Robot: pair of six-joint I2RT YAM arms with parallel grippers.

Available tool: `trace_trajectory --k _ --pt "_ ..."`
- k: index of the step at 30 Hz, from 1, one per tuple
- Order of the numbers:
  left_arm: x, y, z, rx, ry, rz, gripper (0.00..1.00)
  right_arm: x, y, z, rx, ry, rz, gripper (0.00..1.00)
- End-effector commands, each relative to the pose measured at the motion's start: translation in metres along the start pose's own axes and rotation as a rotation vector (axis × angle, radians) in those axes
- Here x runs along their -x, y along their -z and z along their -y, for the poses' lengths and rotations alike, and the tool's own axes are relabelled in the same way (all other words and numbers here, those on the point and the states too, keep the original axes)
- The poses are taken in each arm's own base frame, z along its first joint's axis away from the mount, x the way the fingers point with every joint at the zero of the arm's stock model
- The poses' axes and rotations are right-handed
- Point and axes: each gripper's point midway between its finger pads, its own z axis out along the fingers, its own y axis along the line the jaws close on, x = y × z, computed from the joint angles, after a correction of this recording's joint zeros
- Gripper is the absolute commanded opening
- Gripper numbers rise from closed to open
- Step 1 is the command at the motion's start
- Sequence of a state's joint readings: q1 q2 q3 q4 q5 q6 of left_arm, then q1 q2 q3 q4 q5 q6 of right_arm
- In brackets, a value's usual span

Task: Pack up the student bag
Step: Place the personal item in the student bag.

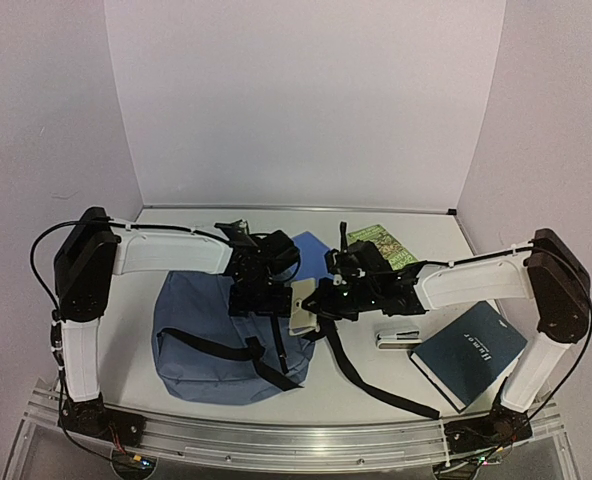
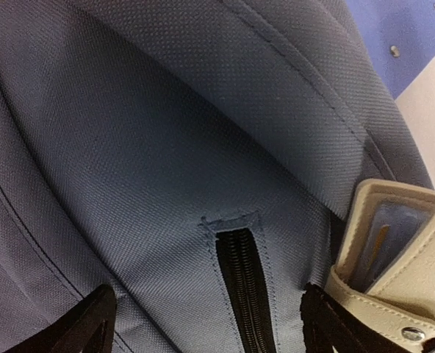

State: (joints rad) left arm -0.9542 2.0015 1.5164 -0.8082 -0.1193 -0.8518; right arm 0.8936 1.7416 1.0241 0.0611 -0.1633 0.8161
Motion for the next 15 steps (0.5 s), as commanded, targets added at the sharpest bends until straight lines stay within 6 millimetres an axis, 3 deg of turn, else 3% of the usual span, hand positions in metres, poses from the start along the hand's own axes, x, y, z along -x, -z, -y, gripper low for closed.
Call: trace_trajectory --k 1,4,6,13,15 --pt "-0.022 -0.007 -0.030 0.176 0.019 -0.080 0.91 0.021 0.015 -0.017 0.027 0.018 0.073 0.00" --pt "-0.026 -0.015 -0.030 0.186 0.029 -0.098 0.94 0.024 0.017 -0.021 0.035 0.026 0.079 0.00" --pt "-0.026 -0.013 -0.036 0.217 0.041 -0.088 0.92 0.025 0.017 -0.023 0.038 0.032 0.082 0.00" --pt "-0.027 0.000 -0.041 0.177 0.069 -0.043 0.59 0.024 0.013 -0.023 0.038 0.037 0.072 0.00" --pt "-0.031 -0.003 -0.043 0.180 0.065 -0.058 0.57 0.024 0.013 -0.023 0.039 0.038 0.072 0.00"
